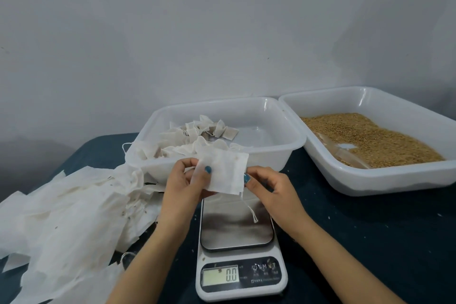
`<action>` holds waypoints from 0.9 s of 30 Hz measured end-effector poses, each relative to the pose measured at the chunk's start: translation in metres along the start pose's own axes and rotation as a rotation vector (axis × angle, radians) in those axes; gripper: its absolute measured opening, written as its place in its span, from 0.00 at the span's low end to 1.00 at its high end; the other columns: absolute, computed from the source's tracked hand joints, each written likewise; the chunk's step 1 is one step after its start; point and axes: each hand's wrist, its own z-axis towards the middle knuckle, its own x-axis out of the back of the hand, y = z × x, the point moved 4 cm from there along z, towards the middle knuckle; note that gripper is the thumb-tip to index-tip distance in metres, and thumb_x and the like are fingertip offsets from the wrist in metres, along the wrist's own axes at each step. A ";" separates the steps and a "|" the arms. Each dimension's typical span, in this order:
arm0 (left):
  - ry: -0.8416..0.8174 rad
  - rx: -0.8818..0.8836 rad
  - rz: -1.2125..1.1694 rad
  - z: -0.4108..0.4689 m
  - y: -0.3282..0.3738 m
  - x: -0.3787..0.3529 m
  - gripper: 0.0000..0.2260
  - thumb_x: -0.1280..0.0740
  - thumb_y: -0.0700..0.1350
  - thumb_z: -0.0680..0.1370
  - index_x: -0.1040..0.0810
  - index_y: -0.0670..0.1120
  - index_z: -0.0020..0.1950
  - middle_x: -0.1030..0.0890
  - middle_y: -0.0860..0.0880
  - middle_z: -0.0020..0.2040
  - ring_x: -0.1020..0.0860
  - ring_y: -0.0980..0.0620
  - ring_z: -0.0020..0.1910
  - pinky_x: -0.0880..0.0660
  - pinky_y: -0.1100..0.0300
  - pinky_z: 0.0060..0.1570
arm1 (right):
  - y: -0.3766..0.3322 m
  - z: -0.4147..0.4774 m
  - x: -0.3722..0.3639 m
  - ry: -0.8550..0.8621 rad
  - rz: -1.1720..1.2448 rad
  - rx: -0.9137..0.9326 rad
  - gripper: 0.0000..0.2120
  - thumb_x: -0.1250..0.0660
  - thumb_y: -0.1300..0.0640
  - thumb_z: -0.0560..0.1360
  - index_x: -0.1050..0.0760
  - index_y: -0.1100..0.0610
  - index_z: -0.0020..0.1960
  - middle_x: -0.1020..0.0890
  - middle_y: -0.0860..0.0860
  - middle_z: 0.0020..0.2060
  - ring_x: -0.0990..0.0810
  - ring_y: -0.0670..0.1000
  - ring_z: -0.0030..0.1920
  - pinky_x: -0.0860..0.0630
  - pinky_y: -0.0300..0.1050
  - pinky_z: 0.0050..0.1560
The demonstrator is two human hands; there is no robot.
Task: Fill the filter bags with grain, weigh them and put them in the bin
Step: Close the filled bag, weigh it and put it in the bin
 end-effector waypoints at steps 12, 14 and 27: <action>-0.065 -0.793 1.012 -0.026 0.019 -0.013 0.47 0.30 0.73 0.64 0.40 0.54 0.76 0.40 0.48 0.73 0.42 0.53 0.75 0.43 0.62 0.73 | -0.003 0.002 0.005 -0.028 0.140 -0.050 0.05 0.31 0.66 0.77 0.18 0.58 0.46 0.15 0.51 0.41 0.17 0.49 0.42 0.22 0.40 0.45; -0.093 -0.860 1.169 -0.030 0.018 -0.020 0.47 0.31 0.74 0.64 0.39 0.53 0.77 0.38 0.48 0.74 0.41 0.48 0.75 0.41 0.50 0.74 | -0.004 0.001 0.005 -0.056 0.104 -0.039 0.04 0.30 0.65 0.76 0.18 0.58 0.45 0.16 0.53 0.39 0.19 0.51 0.40 0.24 0.47 0.43; -0.149 -0.820 1.175 -0.035 0.023 -0.022 0.26 0.35 0.56 0.66 0.26 0.44 0.60 0.21 0.51 0.48 0.23 0.49 0.46 0.33 0.62 0.47 | -0.016 -0.005 0.001 -0.094 0.003 0.095 0.09 0.29 0.64 0.74 0.29 0.56 0.43 0.24 0.45 0.33 0.28 0.41 0.32 0.33 0.33 0.35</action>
